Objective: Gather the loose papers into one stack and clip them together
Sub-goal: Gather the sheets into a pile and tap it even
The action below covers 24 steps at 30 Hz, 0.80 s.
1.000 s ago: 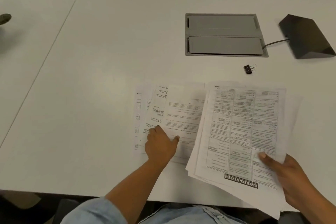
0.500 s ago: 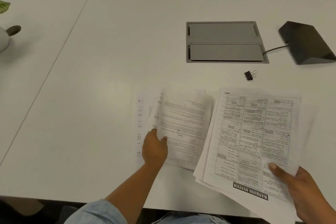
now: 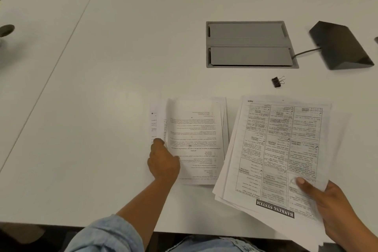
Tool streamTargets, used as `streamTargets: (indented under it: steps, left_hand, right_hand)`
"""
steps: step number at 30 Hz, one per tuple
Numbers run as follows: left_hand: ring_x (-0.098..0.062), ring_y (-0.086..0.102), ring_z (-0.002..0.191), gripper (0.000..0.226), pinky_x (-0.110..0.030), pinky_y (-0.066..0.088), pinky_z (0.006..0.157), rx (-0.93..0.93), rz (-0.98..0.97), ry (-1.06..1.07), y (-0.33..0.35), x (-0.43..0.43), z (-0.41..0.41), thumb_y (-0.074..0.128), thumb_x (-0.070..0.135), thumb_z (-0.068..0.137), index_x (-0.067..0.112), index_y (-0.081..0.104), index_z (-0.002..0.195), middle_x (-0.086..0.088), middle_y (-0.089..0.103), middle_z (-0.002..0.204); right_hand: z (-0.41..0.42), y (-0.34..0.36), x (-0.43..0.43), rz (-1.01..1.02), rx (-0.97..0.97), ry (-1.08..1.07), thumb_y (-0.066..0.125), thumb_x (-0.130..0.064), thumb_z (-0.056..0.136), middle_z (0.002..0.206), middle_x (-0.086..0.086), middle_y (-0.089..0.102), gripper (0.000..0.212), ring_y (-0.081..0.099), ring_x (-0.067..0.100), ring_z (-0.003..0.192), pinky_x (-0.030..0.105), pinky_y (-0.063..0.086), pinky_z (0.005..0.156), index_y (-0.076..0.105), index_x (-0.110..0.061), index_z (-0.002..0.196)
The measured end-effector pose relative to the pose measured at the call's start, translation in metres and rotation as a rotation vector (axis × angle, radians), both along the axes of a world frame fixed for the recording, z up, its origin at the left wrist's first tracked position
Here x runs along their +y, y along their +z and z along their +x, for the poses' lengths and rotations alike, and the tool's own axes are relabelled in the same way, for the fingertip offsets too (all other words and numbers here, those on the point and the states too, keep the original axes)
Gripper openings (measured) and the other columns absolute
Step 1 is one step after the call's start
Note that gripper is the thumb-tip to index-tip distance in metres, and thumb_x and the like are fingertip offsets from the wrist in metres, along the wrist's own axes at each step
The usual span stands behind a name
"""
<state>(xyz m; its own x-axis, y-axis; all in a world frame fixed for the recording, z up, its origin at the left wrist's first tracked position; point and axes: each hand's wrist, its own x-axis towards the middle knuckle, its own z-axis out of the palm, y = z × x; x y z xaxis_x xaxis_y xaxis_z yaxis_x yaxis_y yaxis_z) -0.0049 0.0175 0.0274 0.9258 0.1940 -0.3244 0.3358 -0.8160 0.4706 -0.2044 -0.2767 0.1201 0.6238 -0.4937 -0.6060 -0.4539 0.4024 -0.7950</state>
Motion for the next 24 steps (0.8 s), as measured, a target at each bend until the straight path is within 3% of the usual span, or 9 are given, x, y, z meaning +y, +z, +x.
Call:
streamTargets:
  steps: [3, 7, 12, 14, 17, 21, 24]
  left_hand:
    - [-0.031, 0.066, 0.097, 0.064, -0.035, 0.051, 0.071, 0.09, -0.101, 0.063, 0.002, 0.0, 0.004, 0.083, 0.012, 0.071, 0.014, 0.045, 0.122, -0.006, 0.063, 0.109]
    - [-0.028, 0.067, 0.097, 0.026, -0.036, 0.055, 0.08, 0.12, -0.132, -0.064, 0.0, 0.008, 0.011, 0.065, 0.025, 0.09, 0.011, 0.062, 0.112, -0.005, 0.069, 0.106]
    - [-0.03, 0.064, 0.111, 0.041, -0.047, 0.053, 0.096, 0.084, -0.322, -0.034, 0.009, 0.032, 0.017, 0.056, 0.031, 0.095, 0.012, 0.058, 0.13, -0.008, 0.067, 0.127]
    - [-0.029, 0.069, 0.101, 0.034, -0.047, 0.055, 0.093, 0.015, -0.422, 0.015, 0.026, 0.038, 0.017, 0.06, 0.023, 0.095, 0.008, 0.061, 0.126, -0.011, 0.07, 0.119]
    - [-0.018, 0.069, 0.079, 0.021, -0.032, 0.058, 0.079, -0.051, -0.641, 0.123, 0.066, 0.048, 0.014, 0.061, 0.009, 0.094, 0.009, 0.066, 0.115, -0.012, 0.071, 0.102]
    - [-0.024, 0.074, 0.091, 0.023, -0.034, 0.059, 0.076, 0.026, -0.854, 0.085, 0.115, 0.061, 0.003, 0.061, 0.017, 0.094, 0.016, 0.069, 0.116, -0.005, 0.076, 0.106]
    - [-0.025, 0.075, 0.093, 0.026, -0.041, 0.061, 0.078, 0.161, -0.91, -0.041, 0.139, 0.051, -0.014, 0.058, 0.021, 0.092, 0.017, 0.069, 0.116, -0.003, 0.077, 0.106]
  right_hand:
    - [0.0, -0.001, -0.001, -0.007, -0.006, 0.007, 0.057, 0.0, 0.089, 0.099, 0.005, 0.077, 0.026, 0.075, 0.024, 0.086, 0.029, 0.06, 0.061, 0.066, -0.011, 0.11]
    - [0.0, -0.004, -0.005, -0.015, -0.001, 0.023, 0.06, -0.003, 0.087, 0.102, 0.008, 0.077, 0.027, 0.074, 0.028, 0.089, 0.037, 0.061, 0.068, 0.066, -0.011, 0.112]
    - [-0.002, -0.009, -0.013, -0.046, 0.024, 0.029, 0.064, -0.007, 0.083, 0.107, 0.01, 0.076, 0.031, 0.073, 0.031, 0.094, 0.046, 0.058, 0.079, 0.067, -0.01, 0.114]
    - [-0.005, -0.01, -0.017, -0.069, 0.052, 0.04, 0.066, -0.011, 0.081, 0.107, 0.011, 0.076, 0.032, 0.074, 0.032, 0.093, 0.051, 0.057, 0.082, 0.067, -0.01, 0.113]
    - [-0.01, -0.011, -0.023, -0.073, 0.084, 0.07, 0.072, -0.016, 0.076, 0.106, 0.012, 0.076, 0.038, 0.072, 0.036, 0.096, 0.06, 0.053, 0.087, 0.067, -0.01, 0.113]
    - [-0.012, -0.012, -0.021, -0.067, 0.08, 0.115, 0.088, -0.036, 0.058, 0.107, 0.01, 0.076, 0.066, 0.073, 0.032, 0.095, 0.052, 0.057, 0.083, 0.067, -0.01, 0.115]
    - [-0.003, -0.012, -0.01, -0.042, 0.059, 0.161, 0.076, -0.025, 0.074, 0.107, 0.011, 0.076, 0.047, 0.074, 0.029, 0.094, 0.044, 0.06, 0.079, 0.066, -0.009, 0.117]
